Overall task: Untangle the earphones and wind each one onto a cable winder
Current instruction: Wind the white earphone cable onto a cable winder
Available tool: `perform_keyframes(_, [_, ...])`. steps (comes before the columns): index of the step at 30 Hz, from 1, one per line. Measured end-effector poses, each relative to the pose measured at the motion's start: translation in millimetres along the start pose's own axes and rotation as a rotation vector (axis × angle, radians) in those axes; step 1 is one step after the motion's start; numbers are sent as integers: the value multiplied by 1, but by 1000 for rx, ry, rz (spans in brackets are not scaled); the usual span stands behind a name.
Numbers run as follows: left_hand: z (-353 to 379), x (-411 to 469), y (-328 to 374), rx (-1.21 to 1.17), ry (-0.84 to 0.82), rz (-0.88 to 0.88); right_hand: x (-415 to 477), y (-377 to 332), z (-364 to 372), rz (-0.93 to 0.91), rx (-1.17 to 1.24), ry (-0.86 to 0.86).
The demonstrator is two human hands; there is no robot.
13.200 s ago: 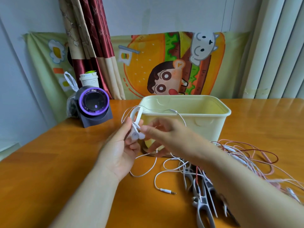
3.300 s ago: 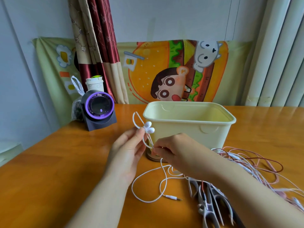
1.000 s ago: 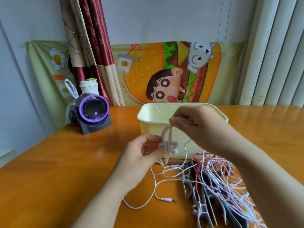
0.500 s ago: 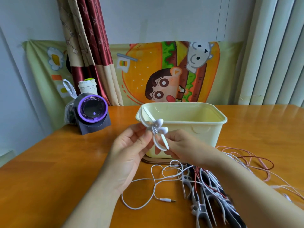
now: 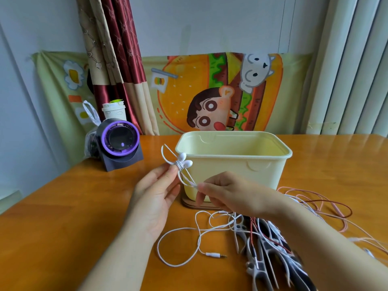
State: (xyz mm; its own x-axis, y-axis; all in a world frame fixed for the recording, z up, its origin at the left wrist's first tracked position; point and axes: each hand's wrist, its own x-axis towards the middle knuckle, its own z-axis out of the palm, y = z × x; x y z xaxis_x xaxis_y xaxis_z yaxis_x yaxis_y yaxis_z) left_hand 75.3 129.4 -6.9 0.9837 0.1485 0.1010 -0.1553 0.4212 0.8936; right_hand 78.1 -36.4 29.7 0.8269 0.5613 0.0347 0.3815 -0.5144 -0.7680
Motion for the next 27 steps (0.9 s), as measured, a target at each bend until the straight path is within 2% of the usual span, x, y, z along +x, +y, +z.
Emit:
perform_keyframes(3, [-5, 3, -3, 217, 32, 116, -1, -10, 6, -46, -147, -18])
perform_keyframes(6, [-4, 3, -6, 362, 7, 171, -5, -19, 6, -110, -213, 63])
perform_keyframes(13, [4, -6, -3, 480, -205, 139, -15, -21, -27, -198, -255, 422])
perform_keyframes(18, [9, -14, 0, 536, -356, 129, -12, -14, -31, -223, -246, 561])
perform_keyframes(23, [8, -15, 3, 505, -436, 121, -7, -8, -31, -213, -75, 612])
perform_keyframes(27, [10, -16, 1, 271, -497, 109, 1, 2, -20, -108, 35, 537])
